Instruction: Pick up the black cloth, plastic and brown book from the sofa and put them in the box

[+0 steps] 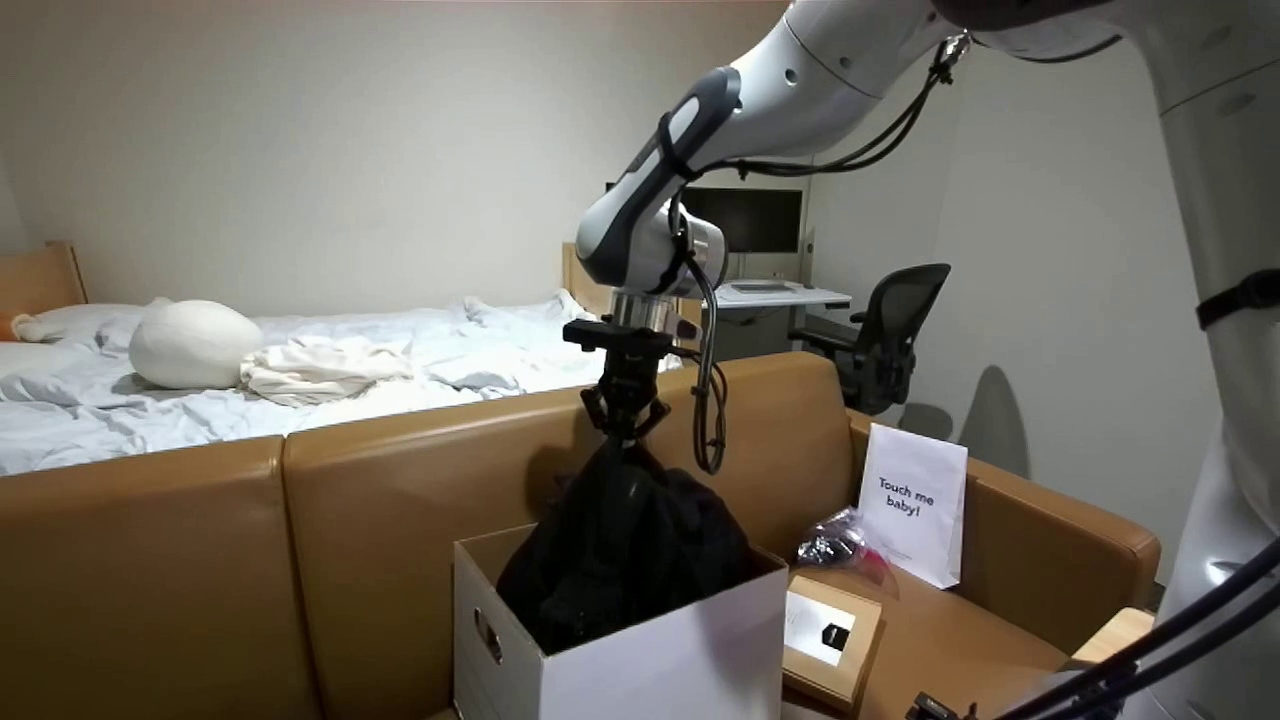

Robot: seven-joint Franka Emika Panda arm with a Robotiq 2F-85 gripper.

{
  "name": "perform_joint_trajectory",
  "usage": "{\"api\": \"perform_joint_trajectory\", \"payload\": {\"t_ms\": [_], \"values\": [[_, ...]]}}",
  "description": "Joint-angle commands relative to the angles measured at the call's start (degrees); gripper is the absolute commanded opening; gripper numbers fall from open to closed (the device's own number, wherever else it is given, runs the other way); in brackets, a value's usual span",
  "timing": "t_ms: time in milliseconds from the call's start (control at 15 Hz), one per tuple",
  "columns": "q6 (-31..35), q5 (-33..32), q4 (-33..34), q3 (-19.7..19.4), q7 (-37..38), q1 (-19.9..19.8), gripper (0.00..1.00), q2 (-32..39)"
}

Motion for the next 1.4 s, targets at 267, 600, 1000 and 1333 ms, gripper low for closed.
{"api": "perform_joint_trajectory", "payload": {"t_ms": [267, 600, 1000, 1333], "values": [[-1.26, -6.14, 2.57, 2.06, 3.77, -1.68, 0.56, -1.01], [-3.08, -6.15, 1.64, 2.45, 3.33, -2.24, 0.88, -1.56], [3.21, -11.61, -3.67, -0.82, 4.80, -4.14, 1.00, -11.82], [6.90, -13.48, -4.44, -3.59, 2.07, -11.39, 1.00, -19.05]]}}
